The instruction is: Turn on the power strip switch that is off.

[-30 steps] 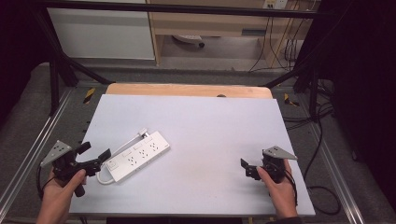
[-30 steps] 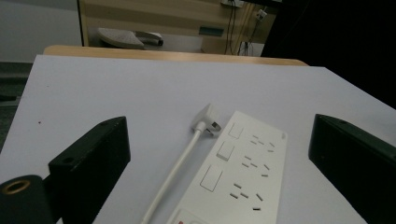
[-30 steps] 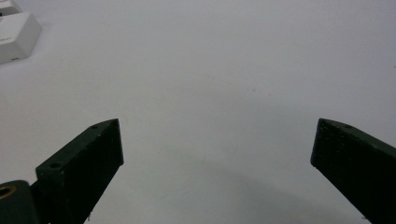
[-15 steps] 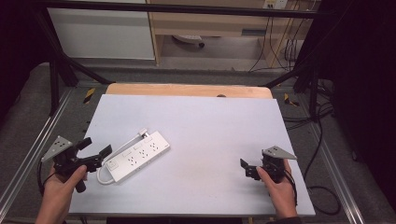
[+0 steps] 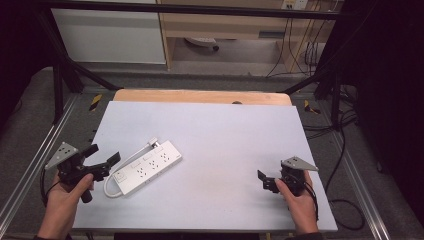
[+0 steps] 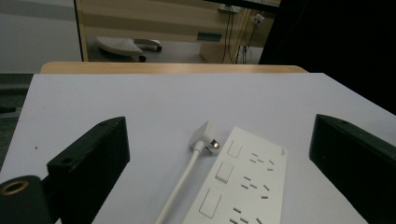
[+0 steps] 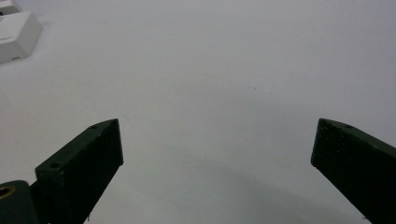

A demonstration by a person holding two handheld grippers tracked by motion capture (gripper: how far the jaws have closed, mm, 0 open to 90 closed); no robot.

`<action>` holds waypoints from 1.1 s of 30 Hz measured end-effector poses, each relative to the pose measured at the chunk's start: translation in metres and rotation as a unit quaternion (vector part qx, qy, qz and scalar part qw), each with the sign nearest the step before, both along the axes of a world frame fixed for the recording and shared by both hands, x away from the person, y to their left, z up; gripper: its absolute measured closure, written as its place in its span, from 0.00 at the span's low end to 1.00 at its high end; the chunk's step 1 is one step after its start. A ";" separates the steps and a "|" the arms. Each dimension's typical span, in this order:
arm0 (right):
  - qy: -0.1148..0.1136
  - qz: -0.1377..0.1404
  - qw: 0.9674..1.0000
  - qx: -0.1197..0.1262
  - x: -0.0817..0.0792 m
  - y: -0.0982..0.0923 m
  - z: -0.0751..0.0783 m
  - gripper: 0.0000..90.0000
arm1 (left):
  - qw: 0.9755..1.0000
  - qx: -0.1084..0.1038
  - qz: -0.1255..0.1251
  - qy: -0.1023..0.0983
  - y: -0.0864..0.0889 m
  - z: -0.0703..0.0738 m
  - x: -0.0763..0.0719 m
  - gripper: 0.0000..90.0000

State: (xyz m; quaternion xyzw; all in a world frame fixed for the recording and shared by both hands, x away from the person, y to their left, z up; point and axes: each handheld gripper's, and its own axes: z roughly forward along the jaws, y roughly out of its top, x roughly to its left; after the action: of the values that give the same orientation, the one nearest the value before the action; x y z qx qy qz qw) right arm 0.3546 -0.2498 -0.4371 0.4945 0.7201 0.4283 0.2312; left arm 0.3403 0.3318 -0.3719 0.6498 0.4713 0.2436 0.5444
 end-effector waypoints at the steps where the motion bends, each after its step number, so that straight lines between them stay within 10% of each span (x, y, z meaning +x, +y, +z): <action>1: 0.000 0.000 1.000 0.000 0.000 0.000 0.000 0.03 | 1.000 0.000 0.000 0.000 0.000 0.000 0.000 0.05; 33: -0.002 -0.002 1.000 -0.001 0.001 -0.001 0.001 0.03 | 1.000 0.016 -0.007 0.010 -0.025 0.012 0.025 0.05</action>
State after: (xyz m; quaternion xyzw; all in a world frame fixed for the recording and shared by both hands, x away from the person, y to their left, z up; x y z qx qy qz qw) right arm 0.3551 -0.2511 -0.4364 0.4947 0.7191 0.4282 0.2342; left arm 0.3658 0.3068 -0.3599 0.6639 0.4681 0.2407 0.5312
